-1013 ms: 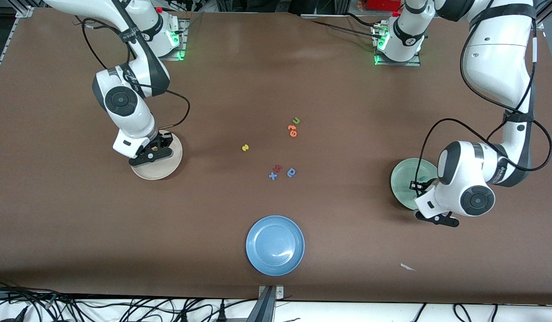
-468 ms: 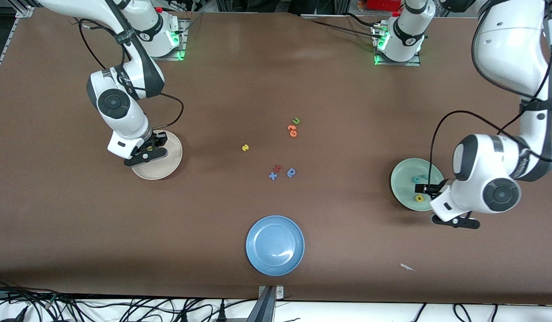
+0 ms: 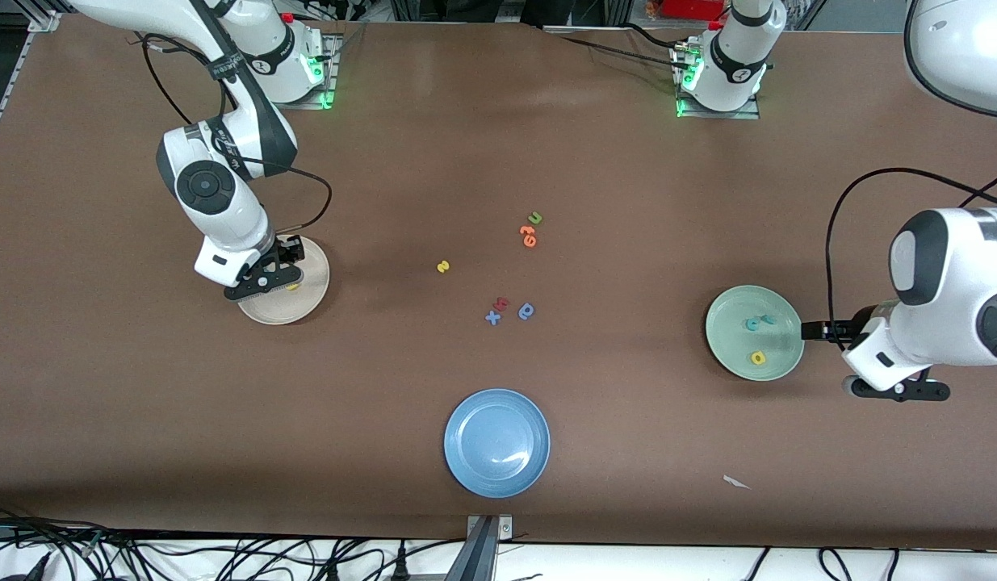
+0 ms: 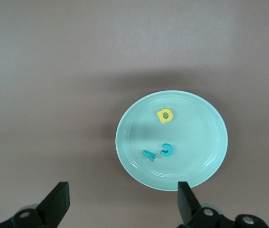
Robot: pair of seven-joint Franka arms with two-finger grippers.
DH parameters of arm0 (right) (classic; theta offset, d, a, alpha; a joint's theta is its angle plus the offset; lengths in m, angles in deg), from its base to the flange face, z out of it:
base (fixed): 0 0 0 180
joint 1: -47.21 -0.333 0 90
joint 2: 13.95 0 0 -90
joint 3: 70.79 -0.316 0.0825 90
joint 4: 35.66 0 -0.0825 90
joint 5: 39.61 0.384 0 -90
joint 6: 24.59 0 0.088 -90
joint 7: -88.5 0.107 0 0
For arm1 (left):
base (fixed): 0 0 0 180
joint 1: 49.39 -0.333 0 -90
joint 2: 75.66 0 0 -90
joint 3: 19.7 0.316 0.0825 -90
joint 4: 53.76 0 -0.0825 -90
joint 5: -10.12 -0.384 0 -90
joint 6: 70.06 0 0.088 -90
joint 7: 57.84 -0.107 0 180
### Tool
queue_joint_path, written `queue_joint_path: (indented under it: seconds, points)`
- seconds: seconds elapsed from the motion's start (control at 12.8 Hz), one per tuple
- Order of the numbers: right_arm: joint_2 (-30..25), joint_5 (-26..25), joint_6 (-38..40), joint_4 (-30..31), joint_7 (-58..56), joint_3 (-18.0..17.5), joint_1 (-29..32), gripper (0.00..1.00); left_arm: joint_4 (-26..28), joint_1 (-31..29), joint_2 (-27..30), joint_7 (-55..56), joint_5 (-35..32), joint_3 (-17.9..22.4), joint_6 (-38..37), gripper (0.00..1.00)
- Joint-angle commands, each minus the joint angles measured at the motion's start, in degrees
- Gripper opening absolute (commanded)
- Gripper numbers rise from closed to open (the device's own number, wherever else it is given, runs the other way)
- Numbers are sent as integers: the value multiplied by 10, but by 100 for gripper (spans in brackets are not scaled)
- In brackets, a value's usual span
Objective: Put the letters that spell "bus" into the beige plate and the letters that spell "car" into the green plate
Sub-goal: 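Place the teal c on the green plate while the right places the u, then return the left gripper to rest while the right gripper reaches the yellow n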
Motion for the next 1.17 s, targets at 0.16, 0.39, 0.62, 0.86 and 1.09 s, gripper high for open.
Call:
queue_joint_path:
  seconds: [0.16, 0.39, 0.62, 0.86, 1.09]
  points:
    - [-9, 113, -2, 7, 17, -35, 6, 78, 105, 6, 194, 11, -10, -9, 37, 100]
    - [19, 114, -4, -24, 107, -67, -10, 80, 199, 22, 291, 13, 0, -6, 73, 100]
    - [52, 114, -8, -65, 197, -71, -64, 83, 202, 22, 312, 9, 39, -3, 77, 100]
    - [101, 106, -34, -113, 286, -69, -129, 86, 205, 27, 313, 12, 51, -3, 75, 100]
    - [139, 81, -75, -128, 349, -65, -166, 86, 201, 17, 297, 7, 59, -4, 69, 100]
